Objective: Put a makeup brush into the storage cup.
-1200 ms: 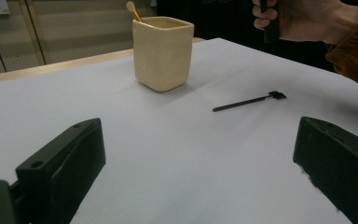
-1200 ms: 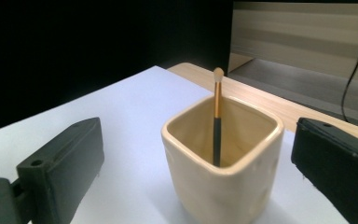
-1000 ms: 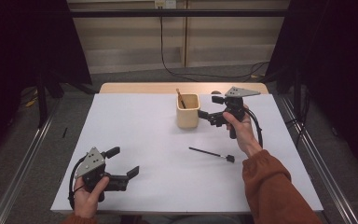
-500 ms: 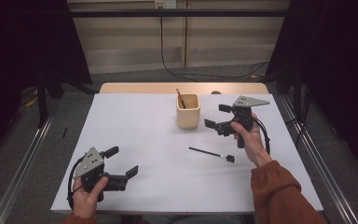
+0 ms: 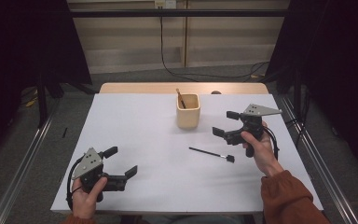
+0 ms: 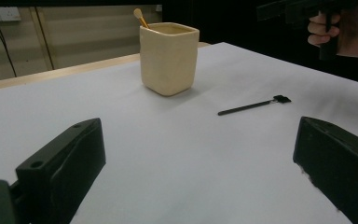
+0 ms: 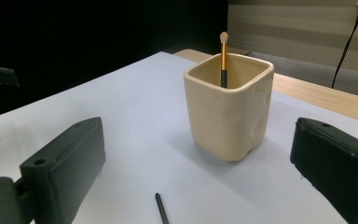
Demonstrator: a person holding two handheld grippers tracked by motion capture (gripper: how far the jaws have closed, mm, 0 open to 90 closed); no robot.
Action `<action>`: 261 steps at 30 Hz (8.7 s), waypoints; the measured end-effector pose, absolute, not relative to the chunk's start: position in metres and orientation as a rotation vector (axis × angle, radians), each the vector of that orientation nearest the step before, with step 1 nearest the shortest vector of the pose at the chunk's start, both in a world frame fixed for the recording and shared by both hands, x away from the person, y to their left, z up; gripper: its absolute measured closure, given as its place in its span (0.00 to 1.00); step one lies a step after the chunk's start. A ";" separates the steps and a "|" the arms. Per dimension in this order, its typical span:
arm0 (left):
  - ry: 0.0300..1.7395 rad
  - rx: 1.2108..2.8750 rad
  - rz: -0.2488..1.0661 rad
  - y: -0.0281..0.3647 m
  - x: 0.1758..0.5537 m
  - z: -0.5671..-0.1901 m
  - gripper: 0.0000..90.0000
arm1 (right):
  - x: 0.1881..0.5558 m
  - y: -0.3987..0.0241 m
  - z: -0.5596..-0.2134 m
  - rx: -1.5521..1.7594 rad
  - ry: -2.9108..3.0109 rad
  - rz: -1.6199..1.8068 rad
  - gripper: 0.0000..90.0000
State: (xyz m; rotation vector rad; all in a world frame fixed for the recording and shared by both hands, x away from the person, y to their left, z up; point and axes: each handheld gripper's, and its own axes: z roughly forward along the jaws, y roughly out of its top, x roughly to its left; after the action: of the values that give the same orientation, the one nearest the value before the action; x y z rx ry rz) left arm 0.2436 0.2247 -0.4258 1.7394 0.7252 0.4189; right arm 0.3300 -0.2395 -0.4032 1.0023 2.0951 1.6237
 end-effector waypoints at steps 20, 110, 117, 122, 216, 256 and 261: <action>0.725 1.729 0.426 0.228 0.243 -0.426 0.02 | 0.279 -0.263 -0.414 1.060 2.085 1.572 0.04; 0.710 1.732 0.447 0.232 0.234 -0.424 0.02 | 0.328 -0.229 -0.412 0.841 2.570 1.258 0.11; 0.708 1.740 0.446 0.231 0.234 -0.425 0.02 | 0.335 -0.226 -0.416 0.806 2.681 1.149 0.11; 0.707 1.740 0.443 0.230 0.234 -0.425 0.02 | 0.341 -0.222 -0.415 0.788 2.762 1.060 0.22; 0.686 1.770 0.455 0.228 0.236 -0.427 0.03 | 0.371 -0.201 -0.442 0.642 3.105 0.434 0.96; 0.686 1.766 0.456 0.230 0.235 -0.426 0.03 | 0.338 -0.251 -0.417 0.859 2.633 1.380 0.96; 0.685 1.767 0.458 0.230 0.235 -0.426 0.02 | 0.332 -0.255 -0.416 0.829 2.561 1.470 0.96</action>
State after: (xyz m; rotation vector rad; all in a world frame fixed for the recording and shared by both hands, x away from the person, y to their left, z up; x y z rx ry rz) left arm 0.2349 0.2295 -0.4259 1.7669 0.6847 0.4578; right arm 0.3317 -0.2545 -0.4159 0.8288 2.5610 1.4696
